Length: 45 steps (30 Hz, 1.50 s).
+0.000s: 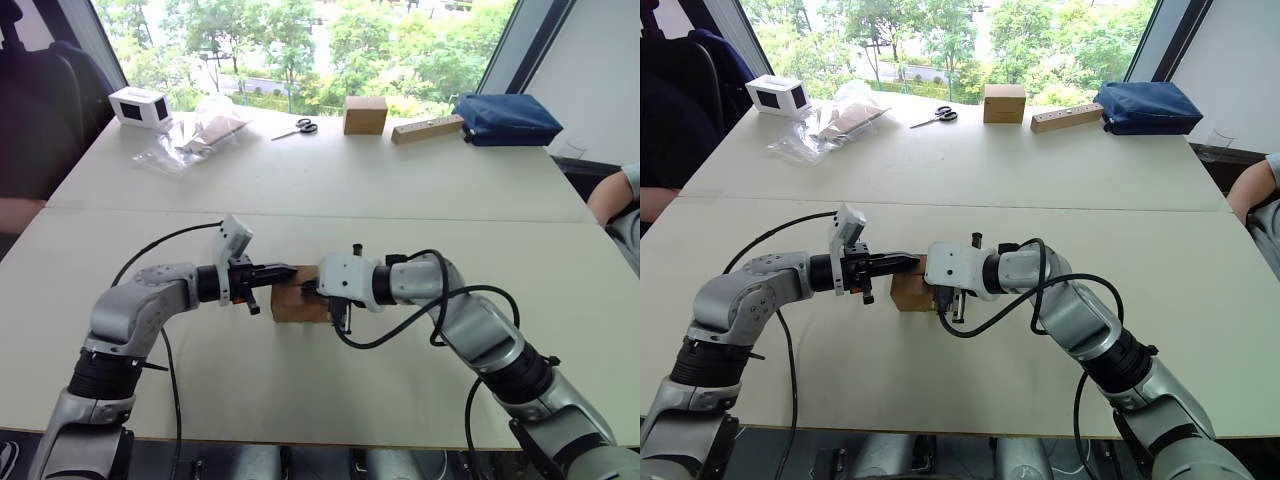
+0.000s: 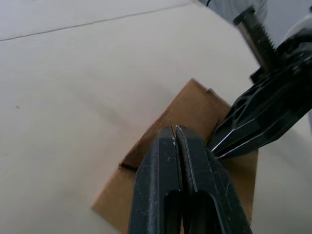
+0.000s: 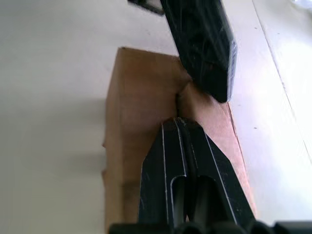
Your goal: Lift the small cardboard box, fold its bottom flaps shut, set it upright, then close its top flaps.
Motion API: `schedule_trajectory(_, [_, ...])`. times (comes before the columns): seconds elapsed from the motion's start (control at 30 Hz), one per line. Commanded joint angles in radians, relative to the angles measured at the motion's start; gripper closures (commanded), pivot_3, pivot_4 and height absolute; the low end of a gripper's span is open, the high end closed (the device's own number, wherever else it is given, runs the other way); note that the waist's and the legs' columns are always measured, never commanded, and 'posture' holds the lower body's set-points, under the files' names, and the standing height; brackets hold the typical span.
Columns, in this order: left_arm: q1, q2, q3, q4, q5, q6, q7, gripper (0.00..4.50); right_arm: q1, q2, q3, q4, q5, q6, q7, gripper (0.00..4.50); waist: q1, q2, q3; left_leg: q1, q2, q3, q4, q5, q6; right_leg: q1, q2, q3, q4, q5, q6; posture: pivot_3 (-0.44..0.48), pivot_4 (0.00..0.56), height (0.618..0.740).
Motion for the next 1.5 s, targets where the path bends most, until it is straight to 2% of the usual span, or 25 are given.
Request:
schedule_trajectory(0.03, [0.003,0.016,-0.058,0.021,0.07,-0.049,-0.025,4.43,0.007,-0.012,-0.04,-0.044,0.033,0.022,0.006,4.5,0.0,0.0,0.0,0.0,0.0,0.0,0.0,0.0,0.0,0.0,0.0,0.0,0.0,0.0,0.0,0.0,0.15,0.74])
schedule_trajectory(0.17, [0.0,0.008,-0.059,0.036,0.08,-0.075,-0.041,4.43,0.02,-0.007,-0.107,-0.07,0.094,0.065,-0.001,4.5,0.0,0.0,0.0,0.001,0.0,0.0,0.0,0.0,0.0,0.001,0.0,0.0,0.0,0.0,0.0,0.0,0.15,0.74])
schedule_trajectory(0.33, [-0.034,-0.036,0.037,0.014,-0.034,0.007,-0.019,4.43,0.018,0.004,-0.176,-0.059,0.137,0.087,-0.039,4.5,0.0,0.0,0.0,0.0,0.0,0.0,0.0,0.0,0.0,0.001,0.0,0.0,0.0,0.0,0.0,0.0,0.15,0.74])
schedule_trajectory(0.5, [-0.045,-0.066,0.066,-0.057,-0.085,0.066,0.029,4.43,0.016,0.015,-0.185,-0.019,0.135,0.036,-0.074,4.5,-0.001,0.0,0.0,0.0,0.0,0.0,0.0,0.0,0.0,0.0,0.0,0.0,0.0,0.0,0.0,0.0,0.15,0.74])
schedule_trajectory(0.63, [-0.043,-0.064,0.053,-0.071,-0.068,0.061,0.049,4.43,0.006,0.02,-0.161,0.01,0.117,0.006,-0.094,4.5,-0.001,0.0,0.0,0.0,0.0,0.0,0.0,0.0,0.0,0.0,0.0,0.0,0.0,0.0,0.0,0.0,0.15,0.74])
schedule_trajectory(0.87, [-0.015,-0.023,-0.026,-0.091,0.045,-0.001,0.066,4.43,0.025,0.011,-0.115,0.026,0.093,-0.023,-0.096,4.5,-0.001,0.0,0.0,0.0,0.0,0.0,0.0,0.0,0.0,0.0,0.0,0.0,0.0,0.0,0.0,0.0,0.15,0.74])
schedule_trajectory(1.13, [0.008,0.0,-0.06,-0.098,0.089,-0.03,0.048,4.43,0.047,0.016,-0.088,0.046,0.078,-0.043,-0.103,4.5,0.0,0.0,0.0,0.0,0.0,0.0,0.0,0.0,0.0,0.0,0.0,0.0,0.0,0.0,0.0,0.0,0.15,0.74])
schedule_trajectory(1.43, [-0.001,-0.003,-0.053,-0.096,0.116,-0.06,0.047,4.43,0.05,0.017,-0.072,0.083,0.06,-0.058,-0.102,4.5,-0.001,0.0,0.0,0.0,0.0,0.0,0.0,0.0,0.0,0.0,0.0,0.0,0.0,0.0,0.0,0.0,0.15,0.74])
schedule_trajectory(1.5, [-0.004,-0.019,-0.018,-0.109,0.095,-0.053,0.069,4.43,0.054,0.019,-0.089,0.083,0.071,-0.059,-0.104,4.5,-0.001,0.0,0.0,0.0,0.0,0.0,0.0,0.0,0.0,0.0,0.0,0.0,0.0,0.0,0.0,0.0,0.15,0.74])
